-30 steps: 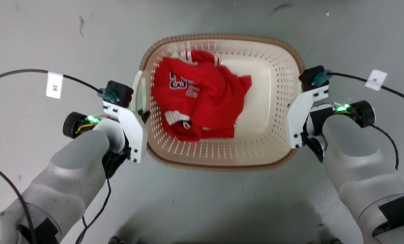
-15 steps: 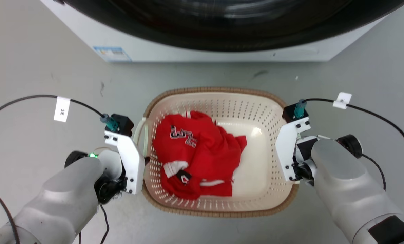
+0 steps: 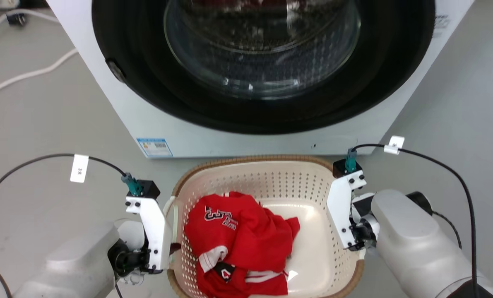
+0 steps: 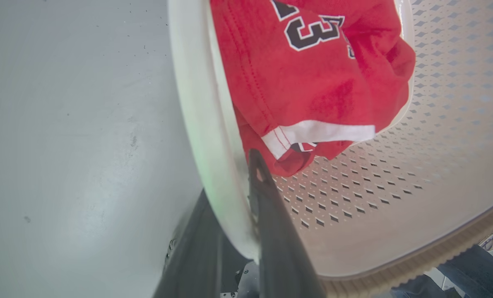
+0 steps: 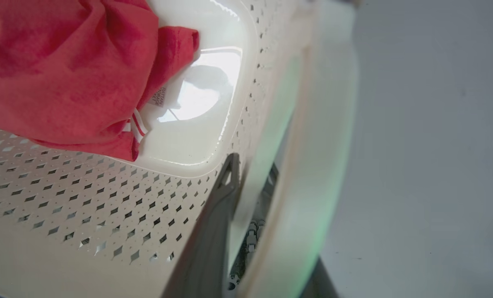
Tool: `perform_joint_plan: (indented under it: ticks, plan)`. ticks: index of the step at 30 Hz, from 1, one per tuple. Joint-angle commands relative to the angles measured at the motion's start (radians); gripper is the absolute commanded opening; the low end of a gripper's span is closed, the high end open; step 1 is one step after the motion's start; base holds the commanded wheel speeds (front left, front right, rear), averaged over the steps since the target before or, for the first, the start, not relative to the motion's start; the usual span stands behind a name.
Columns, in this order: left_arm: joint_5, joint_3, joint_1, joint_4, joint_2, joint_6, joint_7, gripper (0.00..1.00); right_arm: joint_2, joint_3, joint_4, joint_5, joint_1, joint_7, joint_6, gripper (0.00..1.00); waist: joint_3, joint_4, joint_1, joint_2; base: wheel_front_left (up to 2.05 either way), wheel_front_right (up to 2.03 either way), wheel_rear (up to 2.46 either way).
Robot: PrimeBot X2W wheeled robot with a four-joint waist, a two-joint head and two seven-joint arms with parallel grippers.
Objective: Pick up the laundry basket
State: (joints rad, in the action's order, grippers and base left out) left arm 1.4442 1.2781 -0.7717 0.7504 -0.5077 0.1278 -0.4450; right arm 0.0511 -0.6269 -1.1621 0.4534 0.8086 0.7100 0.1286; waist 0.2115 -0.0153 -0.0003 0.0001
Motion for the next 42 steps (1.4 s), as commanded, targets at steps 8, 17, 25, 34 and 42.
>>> perform_joint_plan:
  ticks: [8, 17, 25, 34, 42]
  plan:
    - [0.02, 0.0, 0.049, 0.011, -0.016, 0.004, -0.066, 0.0, 0.0, -0.049, -0.002, 0.06, -0.058, 0.031, 0.004, 0.0, -0.143, 0.005, 0.0003, -0.0001, 0.0, 0.0, 0.0]
    - [0.027, 0.0, 0.075, 0.041, 0.002, 0.003, -0.14, 0.0, 0.002, -0.093, -0.003, 0.107, -0.103, 0.047, 0.004, 0.0, -0.214, -0.002, 0.0003, -0.0001, 0.0, 0.0, 0.0]
    - [0.027, 0.0, 0.08, 0.039, 0.011, 0.003, -0.172, 0.0, -0.001, -0.127, 0.001, 0.14, -0.13, 0.041, 0.004, 0.0, -0.235, -0.007, 0.0003, -0.0001, 0.0, 0.0, 0.0]
    - [0.03, 0.0, 0.085, 0.047, 0.009, 0.003, -0.185, 0.0, -0.001, -0.15, -0.007, 0.166, -0.133, 0.033, 0.004, 0.0, -0.239, -0.01, 0.0003, -0.0001, 0.0, 0.0, 0.0]
    - [0.033, 0.0, 0.082, 0.051, 0.014, 0.003, -0.189, 0.0, -0.001, -0.17, -0.015, 0.184, -0.122, 0.022, 0.004, 0.0, -0.24, -0.012, 0.0003, -0.0001, 0.0, 0.0, 0.0]
